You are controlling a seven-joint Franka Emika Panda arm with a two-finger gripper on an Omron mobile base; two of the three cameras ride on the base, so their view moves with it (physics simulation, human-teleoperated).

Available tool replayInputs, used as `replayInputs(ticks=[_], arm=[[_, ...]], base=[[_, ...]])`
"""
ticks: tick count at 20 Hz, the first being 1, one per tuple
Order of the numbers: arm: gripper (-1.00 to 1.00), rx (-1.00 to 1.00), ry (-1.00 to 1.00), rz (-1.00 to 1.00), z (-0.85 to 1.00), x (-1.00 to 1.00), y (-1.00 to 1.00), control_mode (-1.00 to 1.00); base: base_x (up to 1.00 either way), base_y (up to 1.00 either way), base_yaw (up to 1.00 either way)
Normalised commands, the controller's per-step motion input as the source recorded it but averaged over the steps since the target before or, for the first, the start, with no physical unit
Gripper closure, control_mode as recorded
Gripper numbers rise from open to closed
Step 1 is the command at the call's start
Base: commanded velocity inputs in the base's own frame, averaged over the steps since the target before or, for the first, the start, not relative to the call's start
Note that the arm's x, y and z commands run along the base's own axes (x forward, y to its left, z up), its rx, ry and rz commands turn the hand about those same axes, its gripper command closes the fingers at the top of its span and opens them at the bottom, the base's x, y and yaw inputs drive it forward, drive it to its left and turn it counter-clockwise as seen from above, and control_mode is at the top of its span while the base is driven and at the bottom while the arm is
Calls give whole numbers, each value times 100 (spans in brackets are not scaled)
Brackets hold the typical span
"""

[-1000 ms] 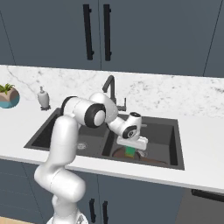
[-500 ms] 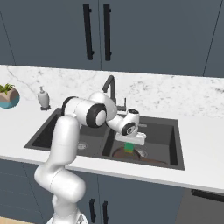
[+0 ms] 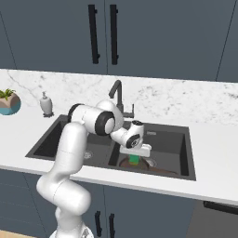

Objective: Pick the pan and sponge and place them into the sink. Then turn on the water.

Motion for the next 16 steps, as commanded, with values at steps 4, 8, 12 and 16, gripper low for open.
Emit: replayInputs(ticks=[4, 8, 12, 16], arm=[[100, 0, -1, 10, -32, -1, 0, -100], [100, 0, 0, 7, -15, -8, 0, -100], [-100, 0, 0, 0, 0, 0, 0, -100], [-100, 0, -10, 0, 2, -23, 0, -100]], base=[[0, 0, 0], [0, 0, 0], [0, 0, 0], [0, 0, 0]])
